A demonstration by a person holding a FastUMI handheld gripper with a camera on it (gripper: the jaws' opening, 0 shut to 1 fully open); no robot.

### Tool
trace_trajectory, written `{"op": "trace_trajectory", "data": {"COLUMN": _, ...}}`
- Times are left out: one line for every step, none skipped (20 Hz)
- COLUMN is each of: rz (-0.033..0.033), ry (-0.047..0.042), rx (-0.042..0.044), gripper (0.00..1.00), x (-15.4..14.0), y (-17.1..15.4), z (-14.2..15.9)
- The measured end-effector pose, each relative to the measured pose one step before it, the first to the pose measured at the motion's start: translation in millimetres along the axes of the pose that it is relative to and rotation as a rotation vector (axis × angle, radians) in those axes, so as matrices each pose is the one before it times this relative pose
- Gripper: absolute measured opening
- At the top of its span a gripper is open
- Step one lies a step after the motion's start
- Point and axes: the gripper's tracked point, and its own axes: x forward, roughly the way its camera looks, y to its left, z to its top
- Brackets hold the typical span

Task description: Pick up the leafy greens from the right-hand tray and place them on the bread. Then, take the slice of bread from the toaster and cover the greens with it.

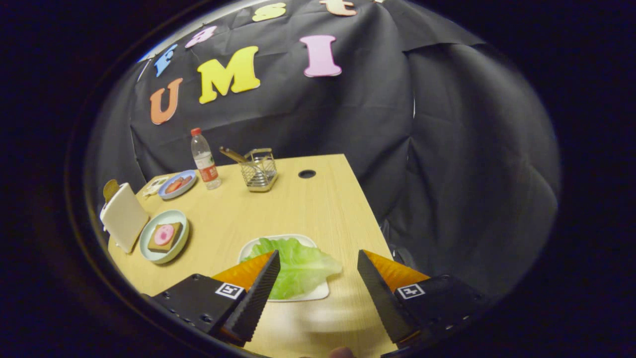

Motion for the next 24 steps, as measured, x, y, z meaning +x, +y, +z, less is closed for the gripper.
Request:
{"op": "trace_trajectory", "data": {"rz": -0.00014, "ry": 0.01986, "rx": 0.0014, "gripper": 0.96, "x": 10.39, "y": -0.78, "z": -3.17}}
{"op": "trace_trajectory", "data": {"rz": 0.0045, "ry": 0.03136, "rx": 0.0011, "gripper": 0.95, "x": 11.91, "y": -1.86, "z": -6.47}}
{"op": "trace_trajectory", "data": {"rz": 0.00525, "ry": 0.02619, "rx": 0.00141, "gripper": 0.93, "x": 9.92, "y": -0.75, "z": -4.94}}
{"op": "trace_trajectory", "data": {"rz": 0.00356, "ry": 0.0192, "rx": -0.00107, "gripper": 0.88, "x": 8.2, "y": -2.33, "z": -4.31}}
{"op": "trace_trajectory", "data": {"rz": 0.00473, "ry": 0.01565, "rx": -0.00053, "gripper": 0.86, "x": 5.51, "y": -1.16, "z": -2.21}}
{"op": "trace_trajectory", "data": {"rz": 0.00536, "ry": 0.01242, "rx": 0.00713, "gripper": 0.84, "x": 4.49, "y": -0.19, "z": -2.15}}
{"op": "trace_trajectory", "data": {"rz": 0.00354, "ry": 0.0087, "rx": 0.01335, "gripper": 0.82, "x": 2.42, "y": 0.01, "z": 0.0}}
{"op": "trace_trajectory", "data": {"rz": 0.00578, "ry": 0.00372, "rx": 0.01063, "gripper": 0.79, "x": 3.65, "y": 1.1, "z": -0.47}}
{"op": "trace_trajectory", "data": {"rz": -0.00101, "ry": 0.00151, "rx": 0.00104, "gripper": 0.77, "x": 2.78, "y": 1.05, "z": -0.02}}
{"op": "trace_trajectory", "data": {"rz": 0.00147, "ry": 0.00249, "rx": -0.00142, "gripper": 0.68, "x": 0.22, "y": 0.45, "z": -1.27}}
{"op": "trace_trajectory", "data": {"rz": -0.01069, "ry": 0.00309, "rx": -0.00509, "gripper": 0.6, "x": 0.64, "y": 0.24, "z": 0.76}}
{"op": "trace_trajectory", "data": {"rz": -0.00617, "ry": -0.00533, "rx": -0.00086, "gripper": 0.51, "x": 1.16, "y": -0.55, "z": 1.68}}
{"op": "trace_trajectory", "data": {"rz": -0.01342, "ry": -0.00642, "rx": -0.0006, "gripper": 0.43, "x": -2.06, "y": -1.51, "z": 3.52}}
{"op": "trace_trajectory", "data": {"rz": -0.00697, "ry": -0.00642, "rx": 0.00064, "gripper": 0.28, "x": 0.18, "y": -1.17, "z": 1.73}}
{"op": "trace_trajectory", "data": {"rz": -0.00578, "ry": -0.00437, "rx": 0.00187, "gripper": 0.22, "x": -0.82, "y": -0.62, "z": 2.13}}
{"op": "trace_trajectory", "data": {"rz": 0.00356, "ry": 0.00518, "rx": 0.00745, "gripper": 0.13, "x": 1.47, "y": 0.59, "z": -0.19}}
{"op": "trace_trajectory", "data": {"rz": 0.00599, "ry": 0.00189, "rx": 0.00645, "gripper": 0.05, "x": -1.22, "y": 0.76, "z": 0.14}}
{"op": "trace_trajectory", "data": {"rz": -0.00105, "ry": -0.00848, "rx": 0.01231, "gripper": 0.05, "x": -1.13, "y": -0.27, "z": 3.73}}
{"op": "trace_trajectory", "data": {"rz": 0.00528, "ry": 0.00018, "rx": 0.00978, "gripper": 0.0, "x": -5.0, "y": -0.09, "z": 0.33}}
{"op": "trace_trajectory", "data": {"rz": 0.00571, "ry": -0.00666, "rx": 0.01038, "gripper": 0.0, "x": -2.21, "y": 0.91, "z": 2.66}}
{"op": "trace_trajectory", "data": {"rz": 0.0058, "ry": -0.01183, "rx": 0.0075, "gripper": 0.0, "x": -4.92, "y": 2.07, "z": 5.21}}
{"op": "trace_trajectory", "data": {"rz": 0.00625, "ry": -0.00848, "rx": 0.00299, "gripper": 0.0, "x": -4.72, "y": 2.72, "z": 2.86}}
{"op": "trace_trajectory", "data": {"rz": 0.00813, "ry": -0.01278, "rx": 0.00271, "gripper": 0.0, "x": -6.78, "y": 3.65, "z": 6.66}}
{"op": "trace_trajectory", "data": {"rz": 0.01153, "ry": -0.01208, "rx": 0.00015, "gripper": 0.0, "x": -7.23, "y": 4.82, "z": 4.94}}
